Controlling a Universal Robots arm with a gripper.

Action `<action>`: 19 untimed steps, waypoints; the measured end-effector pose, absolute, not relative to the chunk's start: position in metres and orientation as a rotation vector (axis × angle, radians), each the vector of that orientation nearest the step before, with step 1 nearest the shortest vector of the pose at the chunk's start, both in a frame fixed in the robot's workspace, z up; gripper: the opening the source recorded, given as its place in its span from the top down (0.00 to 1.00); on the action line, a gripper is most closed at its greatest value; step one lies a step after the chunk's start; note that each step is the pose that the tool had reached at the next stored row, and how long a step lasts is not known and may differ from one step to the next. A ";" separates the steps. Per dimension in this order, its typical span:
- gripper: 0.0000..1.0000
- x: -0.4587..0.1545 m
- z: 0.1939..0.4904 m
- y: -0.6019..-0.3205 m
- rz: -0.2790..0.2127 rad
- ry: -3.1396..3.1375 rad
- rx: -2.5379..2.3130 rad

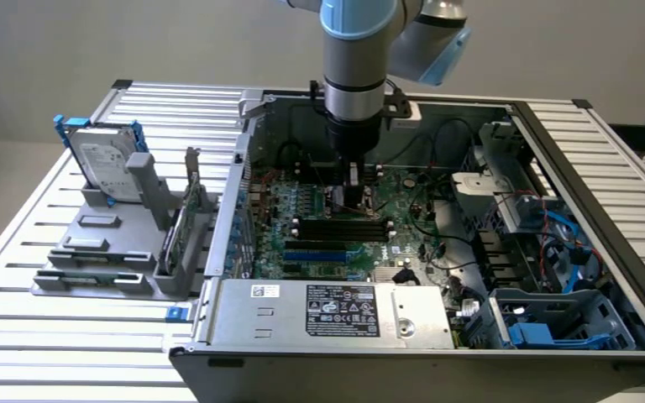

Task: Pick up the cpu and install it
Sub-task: 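Place the cpu into insertion slot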

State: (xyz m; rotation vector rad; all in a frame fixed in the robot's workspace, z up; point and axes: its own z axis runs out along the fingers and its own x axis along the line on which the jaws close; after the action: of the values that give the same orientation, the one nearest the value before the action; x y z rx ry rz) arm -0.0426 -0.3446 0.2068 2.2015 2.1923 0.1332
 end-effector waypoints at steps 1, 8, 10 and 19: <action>0.45 -0.042 0.206 -0.345 0.132 2.193 2.202; 0.45 -0.041 0.204 -0.345 0.120 2.198 2.208; 0.45 -0.041 0.203 -0.345 0.118 2.199 2.209; 0.45 -0.039 0.201 -0.345 0.112 2.202 2.212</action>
State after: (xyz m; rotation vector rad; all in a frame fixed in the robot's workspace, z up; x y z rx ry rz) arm -0.0391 -0.3446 0.2014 2.2116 2.2016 0.1121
